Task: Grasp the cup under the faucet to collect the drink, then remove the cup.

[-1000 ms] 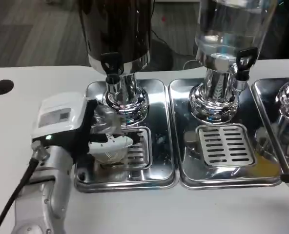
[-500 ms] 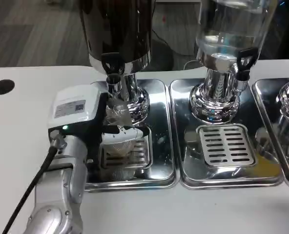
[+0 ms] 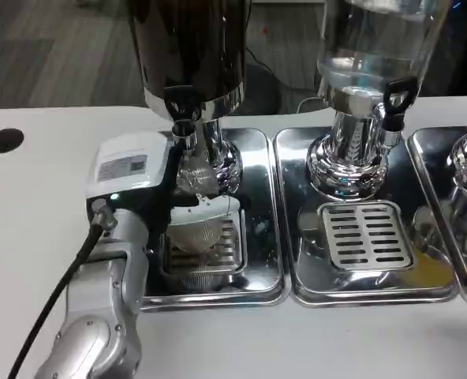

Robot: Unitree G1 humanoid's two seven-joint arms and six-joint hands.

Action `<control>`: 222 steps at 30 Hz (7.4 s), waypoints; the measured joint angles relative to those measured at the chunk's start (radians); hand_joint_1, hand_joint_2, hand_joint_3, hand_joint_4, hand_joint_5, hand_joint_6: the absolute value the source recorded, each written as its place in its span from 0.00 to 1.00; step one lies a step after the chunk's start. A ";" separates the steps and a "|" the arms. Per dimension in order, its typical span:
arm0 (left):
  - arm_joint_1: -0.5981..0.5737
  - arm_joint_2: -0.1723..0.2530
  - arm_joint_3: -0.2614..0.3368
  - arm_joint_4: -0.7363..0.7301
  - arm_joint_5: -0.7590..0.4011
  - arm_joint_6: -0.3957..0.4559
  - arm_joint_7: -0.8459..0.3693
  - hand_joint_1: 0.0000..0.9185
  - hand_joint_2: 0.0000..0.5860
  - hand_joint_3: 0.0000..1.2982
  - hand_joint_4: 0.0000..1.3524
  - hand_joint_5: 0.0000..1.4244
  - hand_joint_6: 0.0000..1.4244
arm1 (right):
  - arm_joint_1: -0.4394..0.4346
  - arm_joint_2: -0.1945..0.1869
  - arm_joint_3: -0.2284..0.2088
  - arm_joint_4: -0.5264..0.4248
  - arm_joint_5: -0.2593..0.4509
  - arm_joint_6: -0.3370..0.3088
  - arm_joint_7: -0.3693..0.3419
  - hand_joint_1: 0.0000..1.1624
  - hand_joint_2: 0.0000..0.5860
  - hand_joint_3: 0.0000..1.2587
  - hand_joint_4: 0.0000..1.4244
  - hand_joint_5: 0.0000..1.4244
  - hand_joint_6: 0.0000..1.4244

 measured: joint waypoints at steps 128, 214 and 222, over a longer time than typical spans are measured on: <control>0.332 0.003 0.206 -0.588 -0.232 -0.250 0.112 0.00 0.03 0.33 0.31 0.67 0.82 | 0.025 0.017 0.028 -0.041 -0.005 0.001 0.014 0.43 0.83 0.22 0.09 0.09 0.07; 0.675 0.094 0.435 -0.703 -0.249 -0.433 0.112 0.00 0.03 0.21 0.17 0.22 0.46 | -0.123 -0.124 0.033 -0.105 0.108 0.162 0.181 0.46 0.46 0.21 0.10 0.13 0.08; 0.836 0.093 0.457 -0.737 -0.249 -0.478 0.096 0.00 0.05 0.23 0.18 0.22 0.45 | -0.259 -0.191 0.046 -0.104 0.015 0.237 0.206 0.61 0.21 0.14 0.10 0.13 0.13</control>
